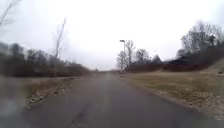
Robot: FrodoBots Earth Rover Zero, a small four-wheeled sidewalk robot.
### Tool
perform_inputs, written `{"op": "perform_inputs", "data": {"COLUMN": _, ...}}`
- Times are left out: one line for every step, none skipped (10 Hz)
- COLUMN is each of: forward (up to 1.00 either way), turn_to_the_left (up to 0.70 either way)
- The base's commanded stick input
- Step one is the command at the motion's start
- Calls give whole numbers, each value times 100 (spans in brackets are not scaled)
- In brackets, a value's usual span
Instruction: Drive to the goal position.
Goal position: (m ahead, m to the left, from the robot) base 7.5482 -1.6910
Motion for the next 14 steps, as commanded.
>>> {"op": "perform_inputs", "data": {"forward": 70, "turn_to_the_left": 0}}
{"op": "perform_inputs", "data": {"forward": 70, "turn_to_the_left": 0}}
{"op": "perform_inputs", "data": {"forward": 70, "turn_to_the_left": 0}}
{"op": "perform_inputs", "data": {"forward": 70, "turn_to_the_left": 0}}
{"op": "perform_inputs", "data": {"forward": 70, "turn_to_the_left": 0}}
{"op": "perform_inputs", "data": {"forward": 70, "turn_to_the_left": 0}}
{"op": "perform_inputs", "data": {"forward": 70, "turn_to_the_left": 0}}
{"op": "perform_inputs", "data": {"forward": 70, "turn_to_the_left": 0}}
{"op": "perform_inputs", "data": {"forward": 70, "turn_to_the_left": 0}}
{"op": "perform_inputs", "data": {"forward": 70, "turn_to_the_left": 0}}
{"op": "perform_inputs", "data": {"forward": 70, "turn_to_the_left": 0}}
{"op": "perform_inputs", "data": {"forward": 70, "turn_to_the_left": 0}}
{"op": "perform_inputs", "data": {"forward": 70, "turn_to_the_left": 0}}
{"op": "perform_inputs", "data": {"forward": 70, "turn_to_the_left": 0}}
